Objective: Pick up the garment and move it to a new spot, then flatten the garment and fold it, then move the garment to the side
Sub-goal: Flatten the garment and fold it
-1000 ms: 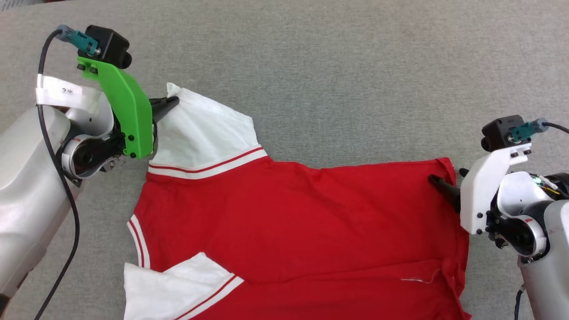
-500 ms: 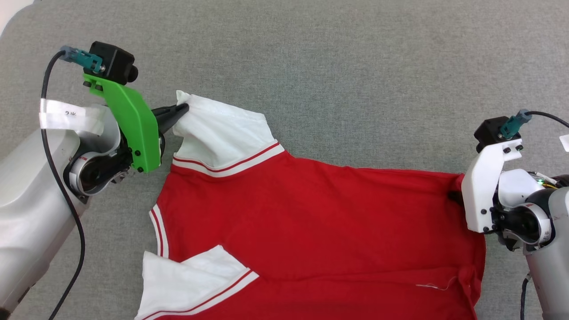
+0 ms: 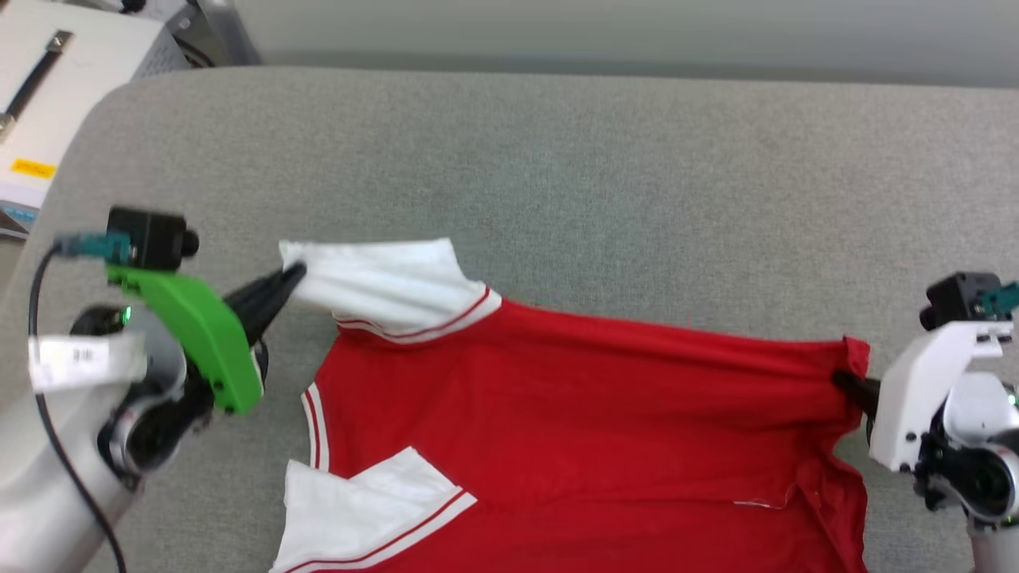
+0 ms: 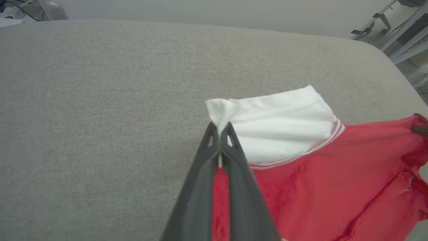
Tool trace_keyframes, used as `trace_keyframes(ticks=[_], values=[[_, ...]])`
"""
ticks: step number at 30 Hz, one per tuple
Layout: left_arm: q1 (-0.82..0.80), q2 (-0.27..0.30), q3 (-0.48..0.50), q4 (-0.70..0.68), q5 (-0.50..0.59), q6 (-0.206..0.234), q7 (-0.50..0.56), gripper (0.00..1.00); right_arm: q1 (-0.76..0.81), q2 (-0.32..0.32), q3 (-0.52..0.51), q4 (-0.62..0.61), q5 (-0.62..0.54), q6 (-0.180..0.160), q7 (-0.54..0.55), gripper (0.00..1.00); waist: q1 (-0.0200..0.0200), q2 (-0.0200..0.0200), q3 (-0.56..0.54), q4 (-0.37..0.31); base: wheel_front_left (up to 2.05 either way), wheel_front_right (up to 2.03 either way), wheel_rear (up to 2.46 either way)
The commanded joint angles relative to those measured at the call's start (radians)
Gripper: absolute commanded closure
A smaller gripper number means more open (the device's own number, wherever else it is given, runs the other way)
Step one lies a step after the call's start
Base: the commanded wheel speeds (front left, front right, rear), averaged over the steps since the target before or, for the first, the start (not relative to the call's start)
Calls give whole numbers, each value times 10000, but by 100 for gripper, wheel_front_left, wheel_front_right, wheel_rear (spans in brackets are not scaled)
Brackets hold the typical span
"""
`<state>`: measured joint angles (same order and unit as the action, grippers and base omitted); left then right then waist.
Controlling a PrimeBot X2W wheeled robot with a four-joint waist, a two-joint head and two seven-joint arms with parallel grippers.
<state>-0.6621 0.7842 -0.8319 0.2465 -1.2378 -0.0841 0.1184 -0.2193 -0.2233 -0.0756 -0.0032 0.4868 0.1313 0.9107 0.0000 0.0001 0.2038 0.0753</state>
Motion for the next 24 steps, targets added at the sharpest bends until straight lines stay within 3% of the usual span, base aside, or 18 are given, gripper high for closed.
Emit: trace_keyframes(ticks=[1, 8, 13, 18, 19, 21, 22, 23, 24], values=[[610, 229, 88, -230, -165, 239, -300, 100, 390, 84, -160, -201, -27, -6, -201, 100, 0, -1, -466, 116, 0, 0, 0], [3244, 563, 152, -1443, -1012, 1176, -1480, 100, 2091, 729, -406, -641, -127, -6, -1086, 100, 0, -1, -916, 221, 0, 0, 0], [4660, 435, 36, -1597, -1559, 1513, -2021, 100, 2967, 1031, -548, -342, -242, -6, -1670, 100, 0, -1, -1121, 251, 0, 0, 0], [5405, -70, -413, -1303, -1669, 1539, -2125, 100, 3562, 1278, -608, 84, -229, -6, -2387, 100, 0, -1, -1301, 243, 0, 0, 0], [5433, -207, -485, -1190, -1648, 1522, -2135, 100, 3646, 1320, -612, 198, -191, -6, -2508, 78, 0, -1, -1323, 253, 0, 0, 0], [5409, -473, -577, -822, -1544, 1480, -2241, 100, 3801, 1407, -566, 421, -155, -6, -2817, 51, 0, -1, -1395, 252, 0, 0, 0], [5370, -610, -648, -597, -1468, 1446, -2258, 100, 3865, 1457, -531, 521, -109, -6, -3005, 0, 0, -1, -1416, 249, 0, 0, 0], [5336, -725, -709, -452, -1455, 1364, -2217, 75, 3896, 1487, -490, 568, -90, -6, -3180, 0, 0, -1, -1441, 241, 0, 0, 0], [5209, -952, -688, -192, -1388, 1208, -2383, 0, 3897, 1542, -440, 571, -44, -6, -3713, 0, 0, -1, -1499, 205, 0, 0, 0]])
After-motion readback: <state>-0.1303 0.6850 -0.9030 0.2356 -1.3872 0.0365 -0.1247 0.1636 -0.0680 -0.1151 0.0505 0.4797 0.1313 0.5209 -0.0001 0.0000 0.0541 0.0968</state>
